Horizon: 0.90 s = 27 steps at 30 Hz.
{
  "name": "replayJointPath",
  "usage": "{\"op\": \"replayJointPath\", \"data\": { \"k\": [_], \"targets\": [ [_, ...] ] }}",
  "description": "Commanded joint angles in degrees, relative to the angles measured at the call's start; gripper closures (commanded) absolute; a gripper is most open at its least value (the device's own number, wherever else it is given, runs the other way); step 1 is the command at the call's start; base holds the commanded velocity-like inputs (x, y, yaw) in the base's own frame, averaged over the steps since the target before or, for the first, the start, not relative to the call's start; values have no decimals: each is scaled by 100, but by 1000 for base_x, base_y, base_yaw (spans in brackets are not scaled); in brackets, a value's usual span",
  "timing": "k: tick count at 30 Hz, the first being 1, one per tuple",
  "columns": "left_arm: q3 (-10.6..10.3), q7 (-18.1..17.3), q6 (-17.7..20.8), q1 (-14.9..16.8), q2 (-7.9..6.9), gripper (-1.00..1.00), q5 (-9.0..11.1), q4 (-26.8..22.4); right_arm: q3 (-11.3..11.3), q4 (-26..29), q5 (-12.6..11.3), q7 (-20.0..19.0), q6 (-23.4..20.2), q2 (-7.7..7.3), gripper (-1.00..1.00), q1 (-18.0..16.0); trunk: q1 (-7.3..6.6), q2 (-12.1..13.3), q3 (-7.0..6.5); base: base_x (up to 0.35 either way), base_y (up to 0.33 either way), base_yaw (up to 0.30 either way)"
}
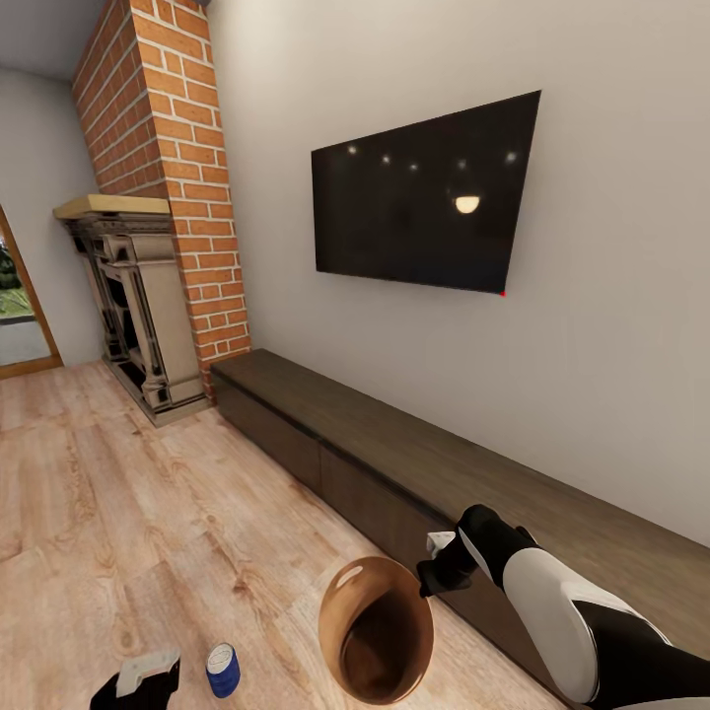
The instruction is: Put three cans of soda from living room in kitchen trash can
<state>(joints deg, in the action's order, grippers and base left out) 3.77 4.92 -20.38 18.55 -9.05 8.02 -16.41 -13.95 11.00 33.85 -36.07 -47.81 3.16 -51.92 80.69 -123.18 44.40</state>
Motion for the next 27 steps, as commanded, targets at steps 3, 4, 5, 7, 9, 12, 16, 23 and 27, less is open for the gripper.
{"op": "replayJointPath", "data": {
  "k": [3,4,5,7,9,12,16,23,27],
  "targets": [
    [1,-17,-45,3,0,-100,4,-25,-73,-1,-151,-22,-44,1,100,-2,0,0,-1,0,0,0],
    [3,-20,-60,4,0,-100,6,-34,-73,-1,-151,-22,-44,1,100,-2,0,0,-1,0,0,0],
    [4,-23,-82,9,0,-100,6,-44,-73,-1,-151,-22,-44,1,100,-2,0,0,-1,0,0,0],
    [-1,-31,-266,36,15,-100,9,-68,-73,-1,-151,-22,-44,5,100,-2,0,0,-1,0,0,0],
    [-4,-37,-368,54,20,-100,9,-75,-73,-1,-151,-23,-44,3,100,-2,0,0,-1,0,0,0],
    [-7,-41,-488,73,23,-100,11,-79,-73,-1,-151,-23,-44,2,100,-2,0,0,-1,0,0,0],
    [-8,-43,-583,84,46,-100,10,-82,-73,-1,-151,-23,-44,1,100,-2,0,0,-1,0,0,0],
    [-23,-49,-713,92,59,-100,7,-104,-73,-1,-151,-23,-44,3,100,-2,0,0,-1,0,0,0],
    [-26,-97,-726,95,63,-100,0,-116,-73,-1,-151,-23,-42,1,100,-2,0,0,-1,0,0,0]
  ]
}}
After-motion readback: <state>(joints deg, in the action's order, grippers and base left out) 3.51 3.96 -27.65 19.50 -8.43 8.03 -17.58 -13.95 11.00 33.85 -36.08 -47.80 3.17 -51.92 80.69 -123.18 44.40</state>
